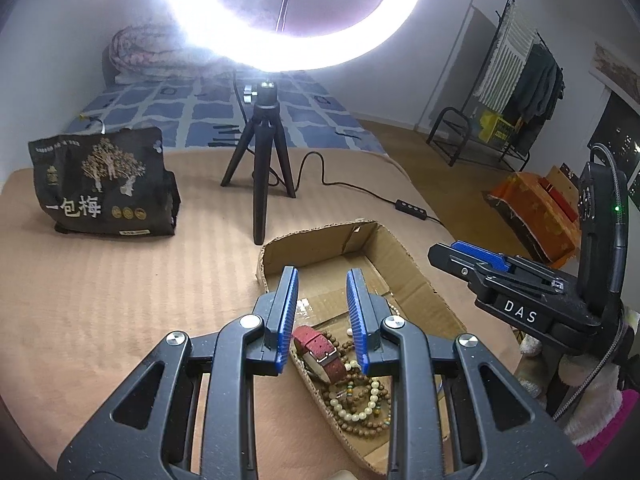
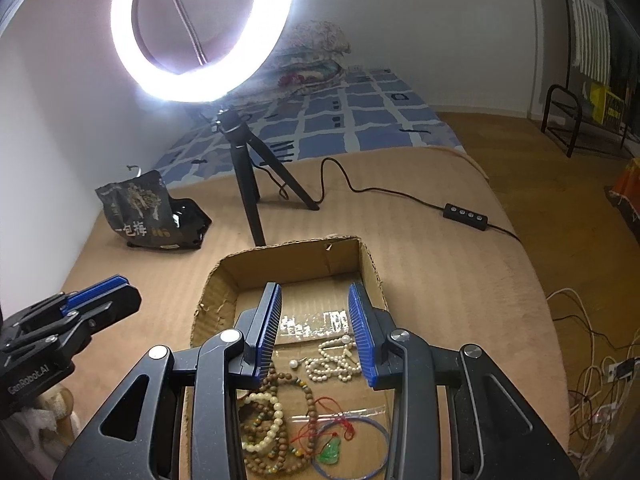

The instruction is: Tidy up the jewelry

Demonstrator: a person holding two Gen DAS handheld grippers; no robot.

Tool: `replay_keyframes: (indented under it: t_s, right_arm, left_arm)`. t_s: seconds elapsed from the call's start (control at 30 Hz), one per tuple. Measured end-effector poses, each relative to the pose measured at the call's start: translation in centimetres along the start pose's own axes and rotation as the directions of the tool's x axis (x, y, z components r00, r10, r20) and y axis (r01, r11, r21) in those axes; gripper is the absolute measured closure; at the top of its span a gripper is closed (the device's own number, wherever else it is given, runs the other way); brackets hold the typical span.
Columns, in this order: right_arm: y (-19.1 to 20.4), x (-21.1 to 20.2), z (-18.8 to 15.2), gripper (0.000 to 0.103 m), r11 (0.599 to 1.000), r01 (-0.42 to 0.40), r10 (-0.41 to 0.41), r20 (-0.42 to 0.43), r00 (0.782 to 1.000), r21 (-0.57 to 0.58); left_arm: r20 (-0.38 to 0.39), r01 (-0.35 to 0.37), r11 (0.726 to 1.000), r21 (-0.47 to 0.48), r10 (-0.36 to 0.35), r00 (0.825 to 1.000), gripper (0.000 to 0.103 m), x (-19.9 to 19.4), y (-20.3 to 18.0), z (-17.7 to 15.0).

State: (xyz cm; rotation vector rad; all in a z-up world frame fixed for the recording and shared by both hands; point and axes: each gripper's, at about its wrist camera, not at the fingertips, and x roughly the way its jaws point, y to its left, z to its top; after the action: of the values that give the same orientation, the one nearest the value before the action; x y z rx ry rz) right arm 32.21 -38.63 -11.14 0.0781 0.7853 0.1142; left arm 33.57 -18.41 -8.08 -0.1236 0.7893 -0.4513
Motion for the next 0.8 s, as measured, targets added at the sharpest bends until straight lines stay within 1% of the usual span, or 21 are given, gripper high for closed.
replay_keyframes:
  t_s: [0.2,0.4,0.67,0.8]
  right_arm:
    - [0.9,-2.5,-0.2,0.07,1.0,0.001,-0.001,0.03,1.0,-0.01]
    - [2.0,-5.3,-0.7,0.07,1.0,-0.004,0.005,0.068,0.998,-0.009]
    - [3.9,-8.9,-2.0,0.07,0.999,0.0,0.004,0.111,0.994,-0.034]
    - [4.7,-10.8,-2.9,0.07,0.999,-0.004,0.01,0.135,0.991,-0.045]
  left_arm:
    - [0.033,-0.015,1.0,0.01,0.015,0.999,0.079,-2.9,0.0,-0.4]
    - [0.083,-0.04,0.999,0.033,0.037,0.996,0.079,-6.6,-0.1,-1.1]
    - [0.153,-0.076,0.993,0.09,0.061,0.986,0.079,-11.8,-0.6,-2.7]
    - [0.179,-0.087,0.991,0.102,0.068,0.982,0.079,-14.1,-0.6,-3.6]
